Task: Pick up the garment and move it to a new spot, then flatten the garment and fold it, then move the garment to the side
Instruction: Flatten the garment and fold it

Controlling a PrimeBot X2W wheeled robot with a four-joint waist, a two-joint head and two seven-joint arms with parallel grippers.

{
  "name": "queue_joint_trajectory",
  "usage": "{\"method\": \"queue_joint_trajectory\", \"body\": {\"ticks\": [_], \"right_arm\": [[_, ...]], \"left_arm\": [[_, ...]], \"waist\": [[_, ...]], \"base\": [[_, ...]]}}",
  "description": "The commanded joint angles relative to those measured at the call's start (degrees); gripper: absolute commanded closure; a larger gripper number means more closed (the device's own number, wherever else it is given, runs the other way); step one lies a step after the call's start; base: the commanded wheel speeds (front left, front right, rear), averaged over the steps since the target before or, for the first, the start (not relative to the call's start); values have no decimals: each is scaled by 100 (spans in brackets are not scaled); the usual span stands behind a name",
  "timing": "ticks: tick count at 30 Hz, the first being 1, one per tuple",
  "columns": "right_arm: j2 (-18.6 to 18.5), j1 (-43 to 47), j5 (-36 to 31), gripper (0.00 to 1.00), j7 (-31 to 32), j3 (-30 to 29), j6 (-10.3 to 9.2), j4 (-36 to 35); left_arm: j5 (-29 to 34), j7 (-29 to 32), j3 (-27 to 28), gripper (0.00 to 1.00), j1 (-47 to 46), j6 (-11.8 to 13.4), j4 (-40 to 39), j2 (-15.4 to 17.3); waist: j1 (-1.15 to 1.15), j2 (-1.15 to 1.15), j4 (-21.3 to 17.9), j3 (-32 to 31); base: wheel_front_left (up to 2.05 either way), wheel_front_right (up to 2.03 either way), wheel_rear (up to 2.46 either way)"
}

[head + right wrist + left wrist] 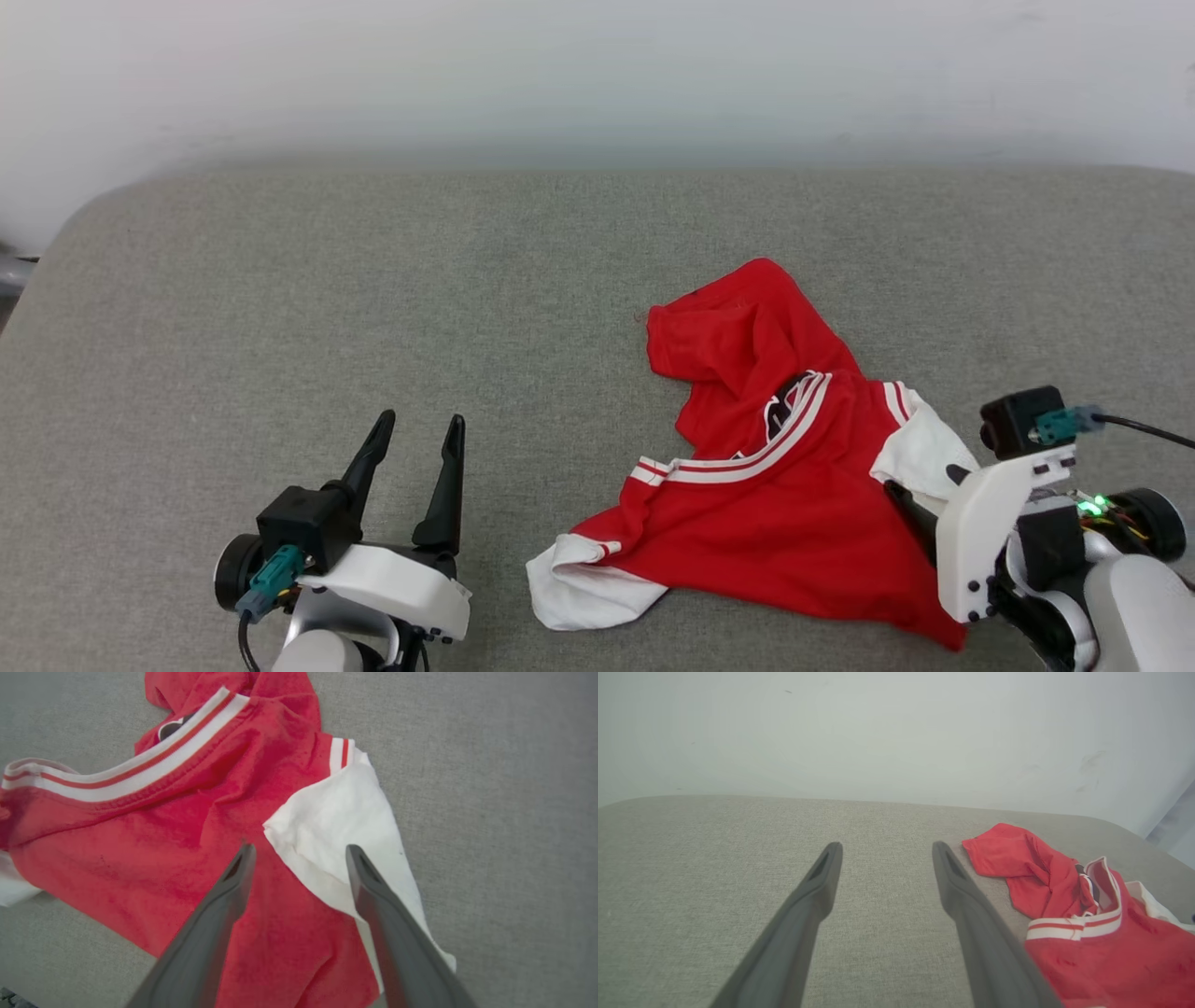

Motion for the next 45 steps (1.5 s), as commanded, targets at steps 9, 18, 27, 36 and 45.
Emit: {"method": "queue_joint_trajectory", "body": {"ticks": [9, 18, 27, 36, 45], "right_arm": [[-195, -772, 120, 81, -47, 395, -3, 1063], [-313, -944, 115, 100, -358, -16, -3, 883], [-220, -605, -83, 100, -430, -1765, -3, 912], [237, -446, -219, 0, -752, -2758, -3, 1170], [610, -398, -547, 0, -2450, -2988, -2, 866]], "left_arm": [[-47, -12, 32, 0, -210, -90, 28, -9], [4, -13, 118, 0, -212, -91, 37, -64], [53, -12, 137, 0, -204, -107, 2, -89], [70, -12, 183, 0, -213, -130, 30, -50], [96, -12, 200, 0, -190, -131, 81, -31]], "waist": [[0, 0, 175, 364], [0, 0, 68, 314], [0, 0, 24, 330], [0, 0, -13, 436], [0, 0, -39, 340]], "base": [[0, 0, 0], [0, 0, 0], [0, 0, 0], [0, 0, 0], [0, 0, 0]]}}
